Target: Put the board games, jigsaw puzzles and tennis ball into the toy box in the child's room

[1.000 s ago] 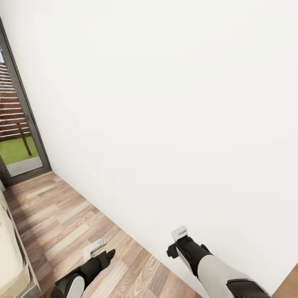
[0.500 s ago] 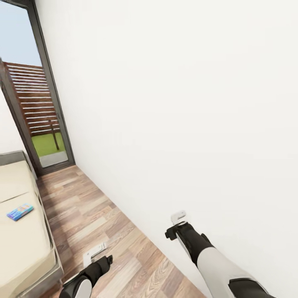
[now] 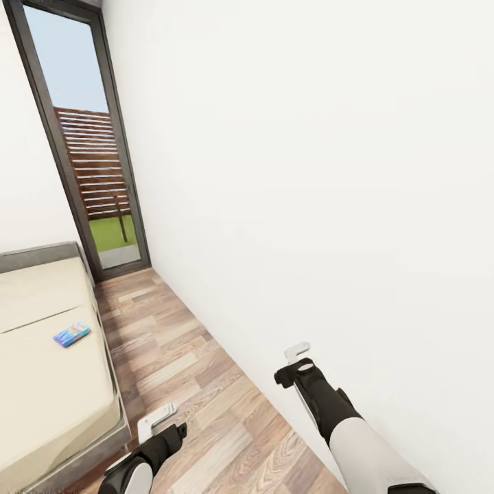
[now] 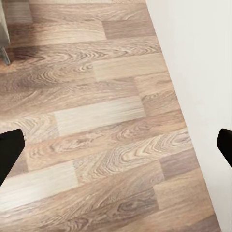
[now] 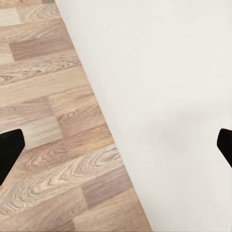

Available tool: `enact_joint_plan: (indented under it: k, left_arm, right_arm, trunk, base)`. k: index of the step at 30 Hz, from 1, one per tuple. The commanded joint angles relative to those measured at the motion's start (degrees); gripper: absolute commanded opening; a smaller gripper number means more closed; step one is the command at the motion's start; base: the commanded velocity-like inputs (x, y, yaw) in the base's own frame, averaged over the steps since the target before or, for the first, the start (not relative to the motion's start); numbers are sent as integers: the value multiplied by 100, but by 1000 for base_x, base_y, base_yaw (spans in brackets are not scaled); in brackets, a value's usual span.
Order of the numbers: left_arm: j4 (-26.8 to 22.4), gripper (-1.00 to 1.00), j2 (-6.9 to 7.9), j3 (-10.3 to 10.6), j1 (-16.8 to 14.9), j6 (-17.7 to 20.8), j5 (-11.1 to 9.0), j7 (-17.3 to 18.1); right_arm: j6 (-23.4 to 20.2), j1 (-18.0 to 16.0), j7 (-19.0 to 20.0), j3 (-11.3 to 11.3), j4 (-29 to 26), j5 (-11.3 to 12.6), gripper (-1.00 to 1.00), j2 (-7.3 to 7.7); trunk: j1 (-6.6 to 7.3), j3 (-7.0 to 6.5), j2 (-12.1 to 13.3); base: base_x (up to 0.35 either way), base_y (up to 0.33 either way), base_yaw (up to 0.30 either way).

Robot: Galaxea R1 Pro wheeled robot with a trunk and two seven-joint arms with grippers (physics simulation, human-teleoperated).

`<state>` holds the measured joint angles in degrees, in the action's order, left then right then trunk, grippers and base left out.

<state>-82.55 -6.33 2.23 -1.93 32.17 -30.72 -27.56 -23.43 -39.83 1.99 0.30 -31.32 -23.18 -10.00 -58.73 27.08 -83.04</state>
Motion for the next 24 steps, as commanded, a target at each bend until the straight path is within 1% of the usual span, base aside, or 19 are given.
enact_joint_plan:
  k: [1,11,14,17,23,24]
  left_arm:
    - [-6,100,1,8,-6,8,-59,-56]
    - [-12,100,1,6,-4,9,-53,-65]
    - [-46,100,2,-3,-7,9,-50,-76]
    - [-91,100,7,-26,-8,9,-49,-76]
    - [-197,100,12,-38,5,9,-48,-74]
    - [-261,100,16,-39,17,6,-48,-80]
  right_arm:
    - [-38,7,21,3,-29,-54,100,0]
    - [-38,33,16,9,-97,-58,100,0]
    - [-42,35,15,9,-105,-61,100,0]
    - [-69,36,15,7,-107,-62,100,0]
    - [-387,36,44,5,-103,-55,100,0]
    - [-544,41,493,5,-84,-49,100,0]
  trunk:
    - [0,9,-4]
    - [0,29,-4]
    - [0,35,-4]
    - [0,37,-4]
    - [0,39,-4]
    - [0,39,-4]
  base:
    - [0,0,203]
    - [22,-10,244]
    - [168,-121,253]
    - [232,-188,115]
    - [254,-210,44]
    - [267,-222,8]
